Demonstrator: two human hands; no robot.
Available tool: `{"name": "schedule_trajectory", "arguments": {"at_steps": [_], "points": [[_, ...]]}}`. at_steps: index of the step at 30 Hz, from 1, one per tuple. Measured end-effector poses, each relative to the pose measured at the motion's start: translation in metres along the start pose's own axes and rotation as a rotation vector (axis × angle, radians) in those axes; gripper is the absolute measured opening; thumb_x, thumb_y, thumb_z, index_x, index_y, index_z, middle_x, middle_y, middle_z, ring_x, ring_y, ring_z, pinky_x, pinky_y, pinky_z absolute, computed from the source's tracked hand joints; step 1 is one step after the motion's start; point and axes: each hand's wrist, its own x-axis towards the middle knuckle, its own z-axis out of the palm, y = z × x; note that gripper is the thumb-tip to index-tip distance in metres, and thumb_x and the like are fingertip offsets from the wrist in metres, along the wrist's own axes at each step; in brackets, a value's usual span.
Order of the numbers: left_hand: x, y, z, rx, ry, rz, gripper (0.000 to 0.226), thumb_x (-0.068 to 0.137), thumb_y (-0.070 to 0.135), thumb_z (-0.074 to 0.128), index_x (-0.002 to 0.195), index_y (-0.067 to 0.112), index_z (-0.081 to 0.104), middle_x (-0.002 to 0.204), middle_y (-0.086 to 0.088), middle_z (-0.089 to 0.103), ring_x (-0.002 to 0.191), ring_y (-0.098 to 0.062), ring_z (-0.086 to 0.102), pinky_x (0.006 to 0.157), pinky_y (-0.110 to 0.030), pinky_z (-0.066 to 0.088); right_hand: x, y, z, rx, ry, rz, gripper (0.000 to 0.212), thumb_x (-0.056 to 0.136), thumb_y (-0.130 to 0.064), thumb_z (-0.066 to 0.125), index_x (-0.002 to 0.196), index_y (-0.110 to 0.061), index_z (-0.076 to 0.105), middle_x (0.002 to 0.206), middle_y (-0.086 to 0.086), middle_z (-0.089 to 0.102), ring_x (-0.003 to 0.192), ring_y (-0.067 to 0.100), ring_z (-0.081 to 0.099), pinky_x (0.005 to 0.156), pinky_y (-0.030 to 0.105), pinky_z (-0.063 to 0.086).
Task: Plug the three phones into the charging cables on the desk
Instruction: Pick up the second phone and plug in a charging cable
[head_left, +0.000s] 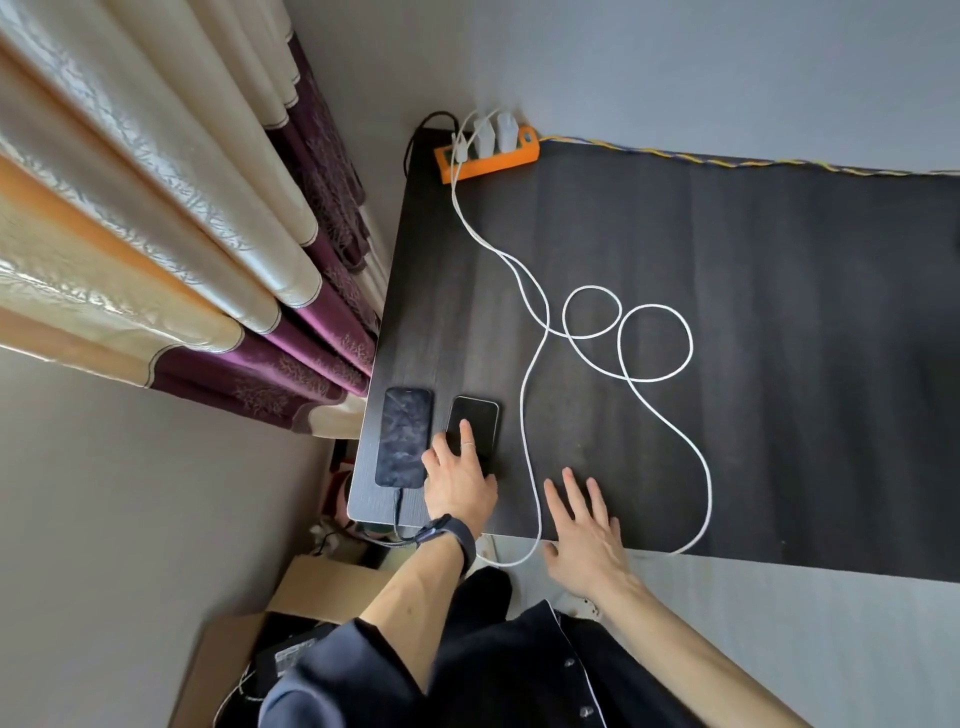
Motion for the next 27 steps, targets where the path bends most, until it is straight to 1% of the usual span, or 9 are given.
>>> {"name": "schedule_trajectory", "arguments": {"at_steps": [3,7,10,17,21,25,27], "points": [[0.002,0.002,0.003,-0.015,0.009,-0.011,0.087,0.088,0.039,0.063,0.157,0.024,0.012,0.150,-0.015,0.024,0.131,-0.038,0.028,0.101,-0.047,0.046,0.002,0.007,-0.001,0.053,-0.032,-0.013,0.083,0.097,-0.027,0.051,0.159,-0.032,-0.003,0.164,-0.012,-0.028,0.152,0.025,-0.023,0.121,0.060,0.017],[-0.001,0.001,0.006,-0.044,0.018,-0.017,0.089,0.088,0.042,0.064,0.157,0.023,0.011,0.150,-0.016,0.022,0.131,-0.039,0.029,0.105,-0.047,0.041,0.001,0.008,0.001,0.067,-0.035,-0.017,0.085,0.097,-0.022,0.052,0.159,-0.033,-0.005,0.163,-0.012,-0.030,0.151,0.025,-0.026,0.120,0.061,0.014],[0.000,0.002,0.006,-0.039,0.020,-0.015,0.089,0.088,0.043,0.064,0.157,0.024,0.010,0.151,-0.016,0.021,0.132,-0.039,0.029,0.105,-0.047,0.040,0.001,0.008,0.000,0.086,-0.038,-0.013,0.085,0.097,-0.020,0.052,0.159,-0.034,-0.004,0.163,-0.013,-0.030,0.151,0.024,-0.026,0.120,0.061,0.013],[0.000,0.001,0.005,-0.051,0.020,-0.009,0.087,0.089,0.040,0.063,0.157,0.026,0.010,0.154,-0.013,0.020,0.134,-0.038,0.027,0.103,-0.047,0.043,0.001,0.011,-0.004,0.114,-0.065,-0.016,0.083,0.097,-0.024,0.052,0.159,-0.036,-0.002,0.163,-0.015,-0.027,0.152,0.022,-0.024,0.121,0.061,0.014],[-0.003,-0.003,0.002,-0.072,-0.003,-0.007,0.088,0.089,0.044,0.064,0.157,0.028,0.010,0.154,-0.011,0.019,0.133,-0.036,0.028,0.103,-0.046,0.043,0.000,0.013,-0.006,0.125,-0.076,-0.021,0.082,0.097,-0.023,0.051,0.159,-0.037,-0.002,0.163,-0.018,-0.027,0.152,0.019,-0.024,0.120,0.061,0.015],[-0.004,-0.006,0.003,-0.079,-0.015,-0.019,0.089,0.089,0.047,0.063,0.157,0.028,0.010,0.154,-0.011,0.019,0.131,-0.037,0.029,0.105,-0.045,0.041,-0.001,0.017,-0.006,0.142,-0.076,-0.027,0.078,0.097,-0.024,0.049,0.159,-0.037,0.003,0.163,-0.020,-0.023,0.153,0.015,-0.021,0.122,0.056,0.017],[-0.002,-0.005,0.002,-0.065,-0.016,-0.010,0.089,0.089,0.047,0.062,0.157,0.028,0.009,0.154,-0.012,0.019,0.131,-0.038,0.029,0.107,-0.045,0.039,-0.003,0.019,-0.009,0.187,-0.048,-0.036,0.073,0.098,-0.027,0.048,0.159,-0.034,0.010,0.165,-0.018,-0.017,0.154,0.014,-0.015,0.124,0.046,0.019]]}}
